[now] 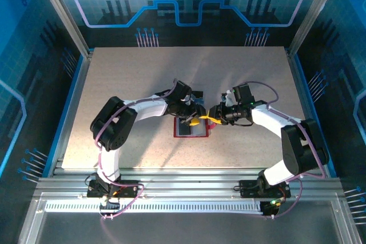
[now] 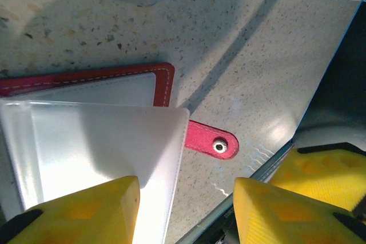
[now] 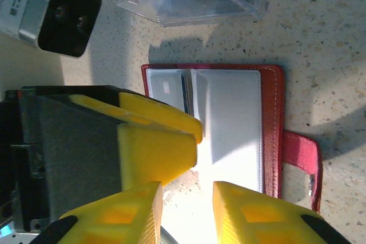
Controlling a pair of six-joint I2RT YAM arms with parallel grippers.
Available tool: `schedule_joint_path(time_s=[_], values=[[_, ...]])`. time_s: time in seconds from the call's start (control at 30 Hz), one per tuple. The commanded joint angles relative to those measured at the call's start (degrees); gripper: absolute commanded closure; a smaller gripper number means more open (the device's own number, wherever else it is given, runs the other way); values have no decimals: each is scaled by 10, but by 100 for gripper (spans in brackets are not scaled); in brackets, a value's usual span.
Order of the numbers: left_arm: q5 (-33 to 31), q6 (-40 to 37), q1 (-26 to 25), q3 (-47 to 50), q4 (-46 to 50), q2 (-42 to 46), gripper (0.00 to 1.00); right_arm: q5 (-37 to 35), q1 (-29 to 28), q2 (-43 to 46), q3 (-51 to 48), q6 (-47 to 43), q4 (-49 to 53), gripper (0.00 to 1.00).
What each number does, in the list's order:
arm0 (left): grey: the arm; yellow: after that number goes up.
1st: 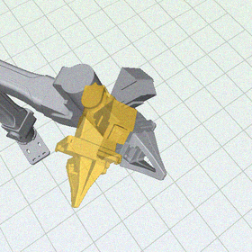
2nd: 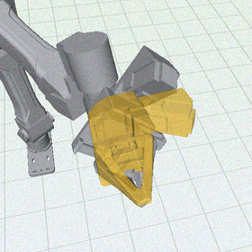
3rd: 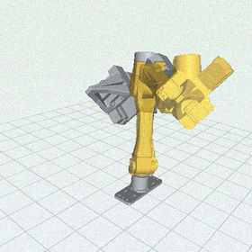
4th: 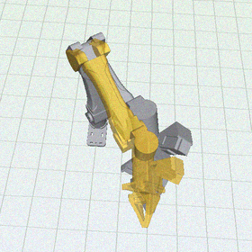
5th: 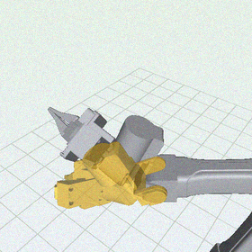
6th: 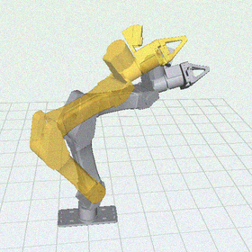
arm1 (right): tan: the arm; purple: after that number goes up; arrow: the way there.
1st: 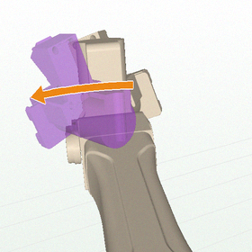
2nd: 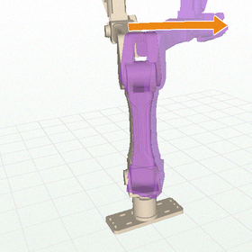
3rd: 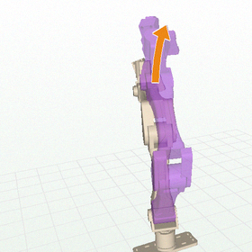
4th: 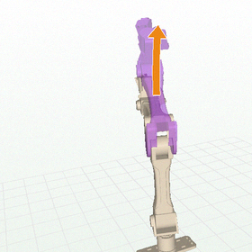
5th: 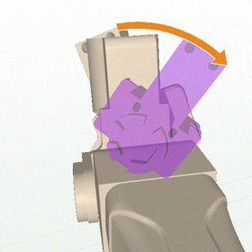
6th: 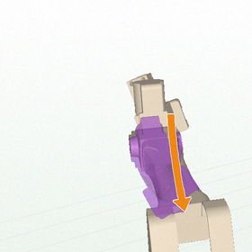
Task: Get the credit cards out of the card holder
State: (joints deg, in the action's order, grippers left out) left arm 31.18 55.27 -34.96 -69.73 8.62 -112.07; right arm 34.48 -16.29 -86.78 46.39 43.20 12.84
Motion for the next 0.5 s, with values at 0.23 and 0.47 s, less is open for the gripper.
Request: schedule_joint_path(time_s=[0.23, 0.47], values=[[19, 11, -8, -12, -6, -16, 52, 7, 7, 9, -7, -7, 10, 68], [8, 2, -6, -11, 2, -7, 52, 14, 2, -2, 0, -4, 8, 68]])
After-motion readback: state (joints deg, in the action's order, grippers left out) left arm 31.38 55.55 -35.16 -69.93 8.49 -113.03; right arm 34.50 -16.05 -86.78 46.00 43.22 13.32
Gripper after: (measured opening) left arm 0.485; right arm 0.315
